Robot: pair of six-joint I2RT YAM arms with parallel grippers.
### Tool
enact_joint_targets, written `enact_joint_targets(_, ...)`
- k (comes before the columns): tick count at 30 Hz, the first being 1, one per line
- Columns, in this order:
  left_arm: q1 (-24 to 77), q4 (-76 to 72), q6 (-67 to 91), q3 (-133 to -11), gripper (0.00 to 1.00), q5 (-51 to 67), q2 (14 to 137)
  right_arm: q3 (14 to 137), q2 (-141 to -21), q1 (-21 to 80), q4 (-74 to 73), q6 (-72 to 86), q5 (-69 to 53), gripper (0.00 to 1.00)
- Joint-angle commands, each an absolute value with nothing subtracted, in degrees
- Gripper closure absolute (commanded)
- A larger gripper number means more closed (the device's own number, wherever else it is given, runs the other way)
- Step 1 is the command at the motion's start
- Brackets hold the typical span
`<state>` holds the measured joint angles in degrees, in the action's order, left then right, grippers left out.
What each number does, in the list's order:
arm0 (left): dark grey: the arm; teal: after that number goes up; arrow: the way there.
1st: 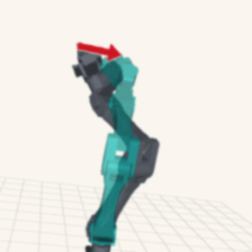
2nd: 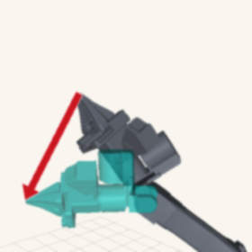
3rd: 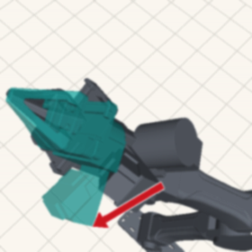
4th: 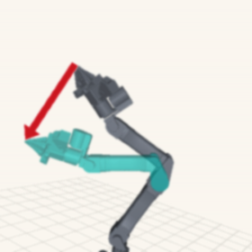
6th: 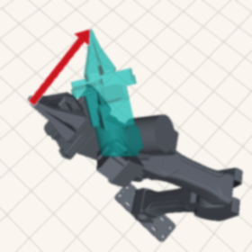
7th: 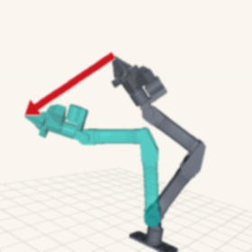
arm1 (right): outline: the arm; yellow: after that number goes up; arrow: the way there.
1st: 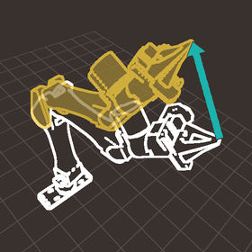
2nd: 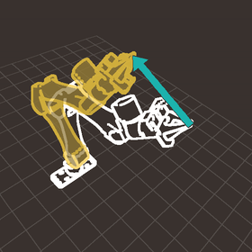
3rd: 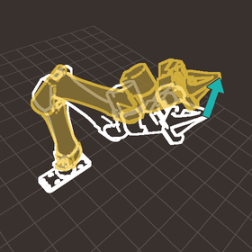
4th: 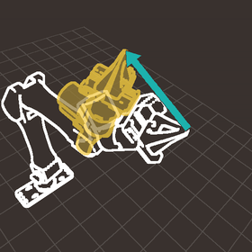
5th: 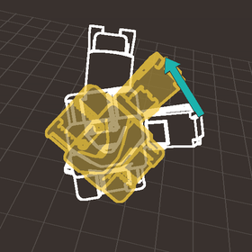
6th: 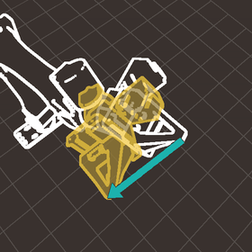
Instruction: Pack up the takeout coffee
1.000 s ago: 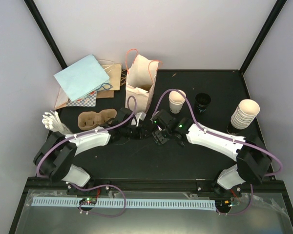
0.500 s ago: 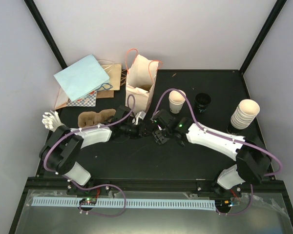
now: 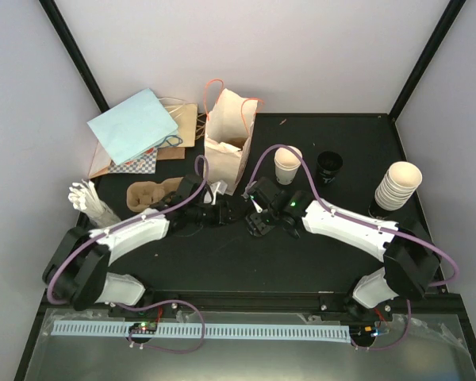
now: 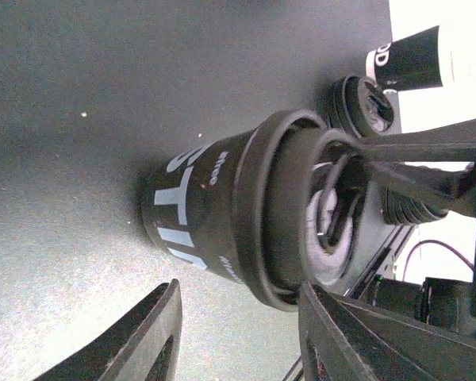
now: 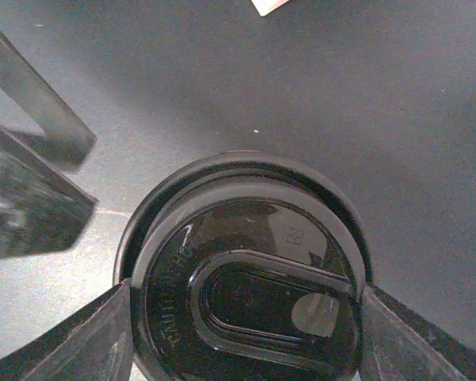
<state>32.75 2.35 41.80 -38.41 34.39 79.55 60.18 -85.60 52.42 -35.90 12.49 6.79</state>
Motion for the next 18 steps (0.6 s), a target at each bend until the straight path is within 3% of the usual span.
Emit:
enact_joint_targets(1,32.4,13.8,36.2,-42.7,0.56,28.2,72.2,58.2,-88.4,54.0,-45.1,12.1,-1.5,0.29)
enact_joint_targets(18,30.0,19.6,32.9,-39.4,0.56,29.8,63.4,60.4,-87.8,62.2,-48.1,8.7,-2.2,0.29)
